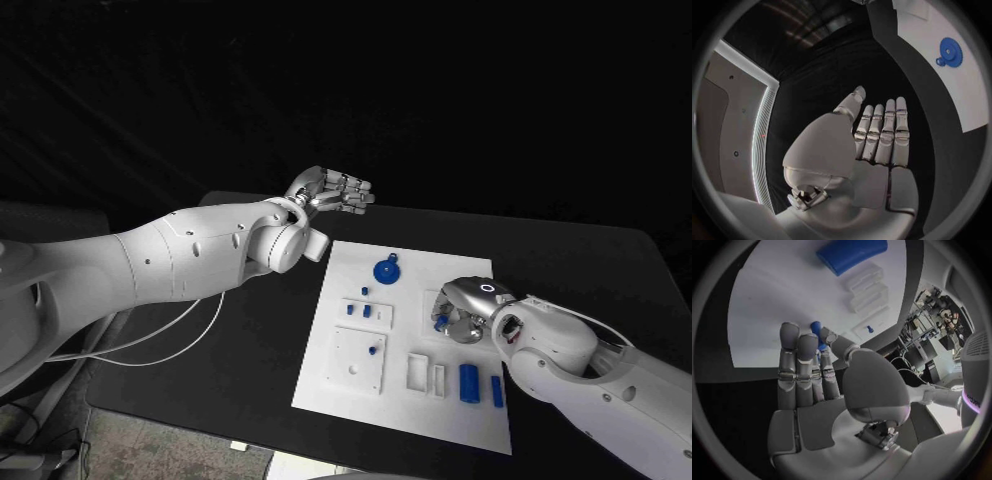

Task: Assemble the parts on the task board

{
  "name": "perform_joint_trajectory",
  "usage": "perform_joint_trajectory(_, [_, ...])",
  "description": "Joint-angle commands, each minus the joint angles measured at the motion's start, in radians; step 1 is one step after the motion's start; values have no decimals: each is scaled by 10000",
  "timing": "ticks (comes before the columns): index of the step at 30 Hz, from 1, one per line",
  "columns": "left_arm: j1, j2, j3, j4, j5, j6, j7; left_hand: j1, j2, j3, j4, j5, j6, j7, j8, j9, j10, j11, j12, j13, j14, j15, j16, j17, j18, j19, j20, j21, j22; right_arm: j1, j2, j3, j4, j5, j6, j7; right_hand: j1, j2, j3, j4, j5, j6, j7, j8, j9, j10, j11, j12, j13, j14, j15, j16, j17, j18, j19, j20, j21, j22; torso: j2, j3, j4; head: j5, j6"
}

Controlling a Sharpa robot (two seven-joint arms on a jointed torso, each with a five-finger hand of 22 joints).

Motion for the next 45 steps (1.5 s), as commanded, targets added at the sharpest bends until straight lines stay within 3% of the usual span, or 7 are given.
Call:
perform_joint_trajectory(1, [15, 16, 8, 8, -46, 137, 49, -23, 45, 6, 66, 12, -25, 0, -7, 7, -30, 32, 48, 8, -59, -6, -49, -14, 106, -51, 2, -39, -9, -11, 1, 0, 57, -512, -745, -136, 34, 130, 67, 19, -16, 80, 18, -23, -18, 480, -369, -1, 17, 0, -71, -41, 13, 103, 321, -74, 76, 41, 0, 0, 6, 3, -4])
perform_joint_trajectory(8, [14, 8, 8, -13, -46, 144, 48, -23, 45, 6, 66, 12, -25, 0, -7, 7, -30, 32, 48, 8, -59, -6, -49, -14, 106, -51, 2, -39, -9, -16, -94, 20, 335, -524, -1261, -123, 50, 99, 80, 81, -14, 113, 11, -24, -20, 495, -376, -6, 13, 25, -85, -105, 70, 91, 284, -96, 101, 225, -5, -2, -5, 65, -7])
perform_joint_trajectory(14, [14, 8, 8, -20, -46, 154, 44, 2, 49, 21, 34, 16, -23, 1, -8, 7, -31, 33, 47, 8, -60, -8, -50, -14, 108, -47, -1, -41, -15, -18, -174, 165, 967, -387, -1467, -124, 46, 67, 99, 92, -15, 138, 4, -25, -22, 510, -383, -5, 12, 34, -97, -115, 95, 97, 299, -104, 90, 267, -3, -1, -5, 141, -17])
perform_joint_trajectory(25, [13, 76, 8, -37, -25, 186, 26, 19, 43, 27, 7, 13, -27, 5, -7, 7, -30, 31, 47, 8, -59, -12, -49, -14, 108, -49, -2, -42, -16, -120, 344, 232, 1760, -229, -1451, 34, 40, 55, 131, 92, -15, 153, -1, -27, -26, 507, -383, -8, 11, 31, -112, -149, 117, 104, 299, -118, 56, 319, -8, -26, 10, 307, -66])
perform_joint_trajectory(29, [13, 141, 8, -67, -18, 192, 19, 19, 43, 27, 7, 13, -27, 5, -7, 7, -30, 31, 47, 8, -59, -12, -49, -14, 108, -49, -2, -42, -16, -215, 711, 120, 1715, -305, -1431, 135, 35, 58, 134, 89, -14, 149, 2, -27, -27, 505, -382, -7, 11, 34, -117, -157, 117, 106, 301, -122, 49, 328, -7, -25, 18, 416, -84])
perform_joint_trajectory(36, [13, 282, 7, -90, -2, 227, 14, -2, 72, 28, -18, 5, -13, 3, -6, 8, -18, 29, 48, 8, -63, -18, -50, -15, 101, -52, -6, -38, -13, -470, 1376, -299, 1507, -517, -1457, 288, 23, 67, 165, 53, -15, 146, 0, -27, -27, 495, -380, -9, 10, 39, -124, -182, 122, 114, 306, -131, 21, 356, -1, -24, 26, 563, -107])
perform_joint_trajectory(45, [13, 366, 4, -77, 5, 262, 3, -2, 72, 28, -18, 5, -13, 3, -6, 8, -18, 29, 48, 8, -63, -18, -50, -15, 101, -52, -6, -38, -13, -949, 1894, -456, 1209, -577, -1440, 385, -7, 77, 176, 18, -14, 147, 1, -26, -27, 495, -379, -8, 11, 47, -136, -208, 122, 123, 316, -140, -8, 387, 0, -15, 10, 716, -172])
